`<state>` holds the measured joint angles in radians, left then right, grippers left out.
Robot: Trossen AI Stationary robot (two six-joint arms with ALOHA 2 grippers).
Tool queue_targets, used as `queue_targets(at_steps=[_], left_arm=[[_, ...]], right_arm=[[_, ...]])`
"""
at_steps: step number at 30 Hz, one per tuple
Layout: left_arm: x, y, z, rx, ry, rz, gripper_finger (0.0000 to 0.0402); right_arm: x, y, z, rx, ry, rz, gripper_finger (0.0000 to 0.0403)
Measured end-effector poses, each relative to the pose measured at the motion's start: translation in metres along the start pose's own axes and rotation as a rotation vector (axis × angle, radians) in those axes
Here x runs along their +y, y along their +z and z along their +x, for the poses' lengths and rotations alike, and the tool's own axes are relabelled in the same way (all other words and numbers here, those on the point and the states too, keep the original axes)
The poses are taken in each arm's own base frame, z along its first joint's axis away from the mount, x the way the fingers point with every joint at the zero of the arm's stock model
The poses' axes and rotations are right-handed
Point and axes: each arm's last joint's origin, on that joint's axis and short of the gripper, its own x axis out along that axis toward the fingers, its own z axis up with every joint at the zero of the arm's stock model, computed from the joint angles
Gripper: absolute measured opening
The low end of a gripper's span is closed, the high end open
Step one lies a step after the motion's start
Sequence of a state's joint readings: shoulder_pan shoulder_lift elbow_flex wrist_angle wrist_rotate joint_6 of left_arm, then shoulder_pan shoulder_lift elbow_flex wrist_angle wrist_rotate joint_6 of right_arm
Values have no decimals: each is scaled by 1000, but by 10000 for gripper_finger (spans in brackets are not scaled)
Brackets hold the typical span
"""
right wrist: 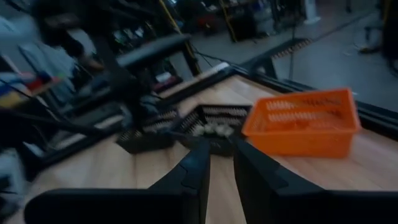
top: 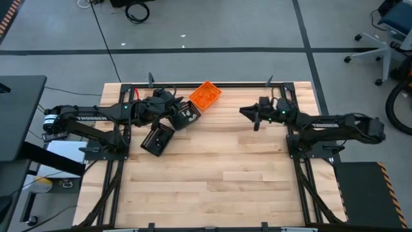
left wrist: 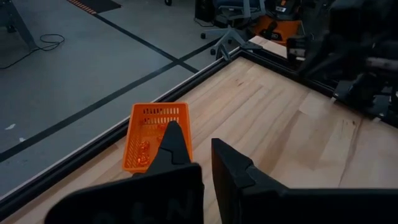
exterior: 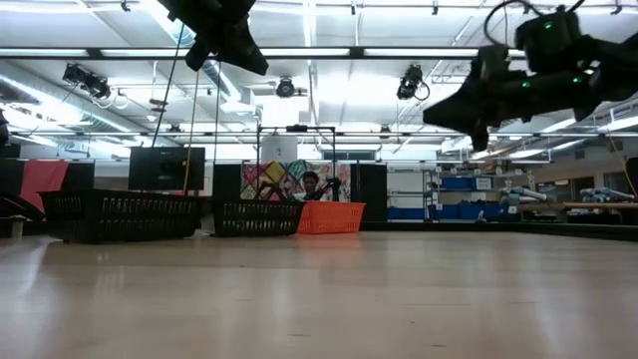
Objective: Sort Halloween decoration
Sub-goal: Return to Home Position
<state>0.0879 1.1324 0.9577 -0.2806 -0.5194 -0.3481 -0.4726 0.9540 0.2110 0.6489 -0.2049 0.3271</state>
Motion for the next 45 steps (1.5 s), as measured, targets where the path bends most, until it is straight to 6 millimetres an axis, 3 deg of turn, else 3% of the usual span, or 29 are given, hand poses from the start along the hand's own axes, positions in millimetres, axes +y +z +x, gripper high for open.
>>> queue_targets(at_steps=[8,24,36,45], left_arm=[[0,0,0,0,0,0,0],[0,0,0,0,0,0,0],[0,0,0,0,-1,0,0],[0,0,0,-1,-2,0,0]], right_arm=[[9,12,-27,-105,77,38,75],[14,3,-72,-147,12,96,75],[14,-8,-94,-133,-63,83,41],[12,-11,-94,-124,-87,99,17]])
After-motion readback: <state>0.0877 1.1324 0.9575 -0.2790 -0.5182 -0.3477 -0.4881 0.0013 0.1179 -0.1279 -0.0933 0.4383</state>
